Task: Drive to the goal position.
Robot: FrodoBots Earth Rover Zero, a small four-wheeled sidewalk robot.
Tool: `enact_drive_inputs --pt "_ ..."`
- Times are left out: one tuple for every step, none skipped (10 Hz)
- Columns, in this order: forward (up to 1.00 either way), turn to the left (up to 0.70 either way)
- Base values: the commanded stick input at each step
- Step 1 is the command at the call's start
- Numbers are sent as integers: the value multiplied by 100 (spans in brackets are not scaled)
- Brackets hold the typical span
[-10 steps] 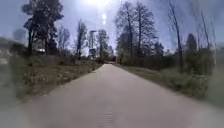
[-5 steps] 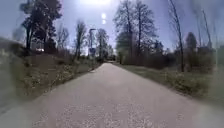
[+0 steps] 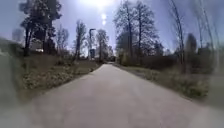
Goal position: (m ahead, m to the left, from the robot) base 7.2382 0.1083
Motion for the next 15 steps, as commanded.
enact_drive_inputs --pt "70 0" --pt "70 0" --pt "70 0" --pt "70 0" --pt "66 6" --pt "60 15" --pt "63 15" --pt "70 14" --pt "70 14" --pt "70 0" --pt "70 0" --pt "70 0" --pt "70 0" --pt "60 11" --pt "62 15"
